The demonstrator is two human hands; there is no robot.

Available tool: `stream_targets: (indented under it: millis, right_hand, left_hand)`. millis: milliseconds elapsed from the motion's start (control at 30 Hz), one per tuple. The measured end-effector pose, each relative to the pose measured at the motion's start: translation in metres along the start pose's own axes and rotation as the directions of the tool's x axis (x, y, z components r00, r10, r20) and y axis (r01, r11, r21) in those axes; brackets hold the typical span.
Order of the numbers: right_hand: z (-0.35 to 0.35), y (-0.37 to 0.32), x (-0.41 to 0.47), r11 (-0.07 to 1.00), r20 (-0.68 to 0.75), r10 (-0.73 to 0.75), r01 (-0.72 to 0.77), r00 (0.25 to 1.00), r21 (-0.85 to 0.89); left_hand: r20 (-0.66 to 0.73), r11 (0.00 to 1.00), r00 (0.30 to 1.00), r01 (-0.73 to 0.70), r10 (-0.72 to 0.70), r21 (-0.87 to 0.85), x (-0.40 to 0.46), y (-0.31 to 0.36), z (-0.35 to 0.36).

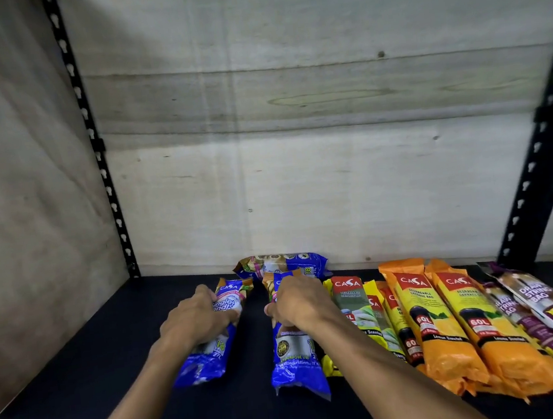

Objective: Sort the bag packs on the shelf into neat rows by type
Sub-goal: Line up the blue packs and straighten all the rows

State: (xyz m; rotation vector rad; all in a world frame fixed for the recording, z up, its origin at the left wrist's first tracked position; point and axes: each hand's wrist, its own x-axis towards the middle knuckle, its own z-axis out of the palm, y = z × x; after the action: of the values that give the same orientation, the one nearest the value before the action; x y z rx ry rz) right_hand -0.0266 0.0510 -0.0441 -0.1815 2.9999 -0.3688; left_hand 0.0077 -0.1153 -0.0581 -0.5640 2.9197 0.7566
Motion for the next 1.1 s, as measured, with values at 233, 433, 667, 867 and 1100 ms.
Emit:
stream_targets:
  millis: [233, 433, 667, 867, 1100]
  right_hand:
    - [0.005, 0.005, 0.006, 1.000, 0.010, 0.007, -0.007, 1.000, 0.029]
    - [0.009, 0.005, 0.010, 0.999, 0.009, 0.012, -0.012, 1.000, 0.040]
    - [-0.001, 0.008, -0.001, 0.999, 0.065, -0.029, 0.028, 0.997, 0.016]
    - [0.001, 0.009, -0.004, 0.999, 0.113, -0.038, 0.040, 0.993, -0.015]
    - [0.011, 0.005, -0.005, 0.996, 0.037, -0.059, 0.056, 0.998, 0.066]
  left_hand:
    - [0.023, 0.999, 0.999, 0.025, -0.026, 0.045, -0.001, 0.017, 0.012]
    - [0.043, 0.999, 0.998, 0.037, -0.037, 0.009, 0.003, 0.016, 0.020]
    - [0.223, 0.910, 0.975, 0.114, -0.024, -0.399, 0.007, 0.001, 0.009]
    - [0.278, 0.868, 0.960, 0.153, -0.018, -0.472, 0.010, -0.011, 0.009]
    - [0.288, 0.844, 0.957, 0.129, 0.032, -0.521, 0.011, -0.008, 0.021]
